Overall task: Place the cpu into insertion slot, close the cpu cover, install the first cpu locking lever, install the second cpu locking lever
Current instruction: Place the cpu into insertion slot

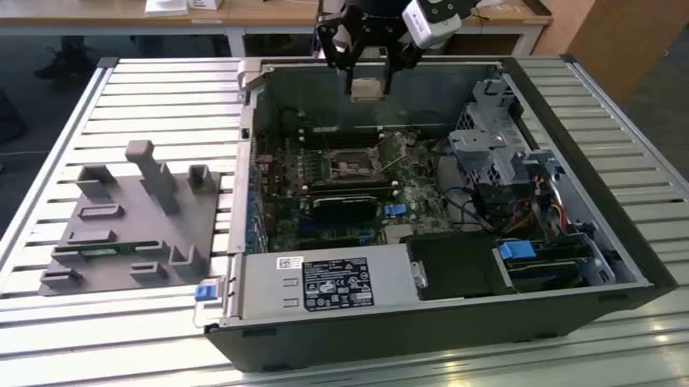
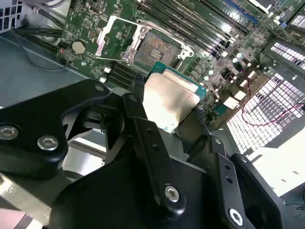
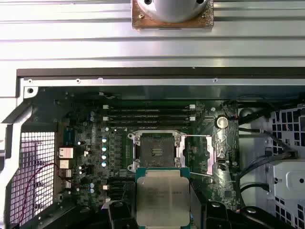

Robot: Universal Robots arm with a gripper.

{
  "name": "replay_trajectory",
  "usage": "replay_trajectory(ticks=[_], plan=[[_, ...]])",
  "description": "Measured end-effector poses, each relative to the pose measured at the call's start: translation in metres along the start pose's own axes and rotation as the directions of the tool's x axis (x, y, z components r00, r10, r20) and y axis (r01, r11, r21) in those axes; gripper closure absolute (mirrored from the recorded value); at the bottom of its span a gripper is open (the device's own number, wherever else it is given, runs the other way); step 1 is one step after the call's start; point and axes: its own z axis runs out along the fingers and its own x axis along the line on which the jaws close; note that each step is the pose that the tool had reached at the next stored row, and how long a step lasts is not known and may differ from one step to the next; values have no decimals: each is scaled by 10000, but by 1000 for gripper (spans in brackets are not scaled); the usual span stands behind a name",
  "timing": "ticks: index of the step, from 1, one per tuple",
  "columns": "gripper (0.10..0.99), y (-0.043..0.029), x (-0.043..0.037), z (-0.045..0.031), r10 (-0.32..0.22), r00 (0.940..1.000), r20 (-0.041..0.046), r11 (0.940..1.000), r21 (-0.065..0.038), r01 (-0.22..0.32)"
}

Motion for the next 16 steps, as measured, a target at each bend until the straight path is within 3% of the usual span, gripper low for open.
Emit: replay_trajectory(ticks=[8, 16], plan=[[549, 0, 0, 1, 78, 10000, 6, 10000, 0, -78], [549, -1, 0, 7, 742, 9972, 66, 9972, -16, -742]])
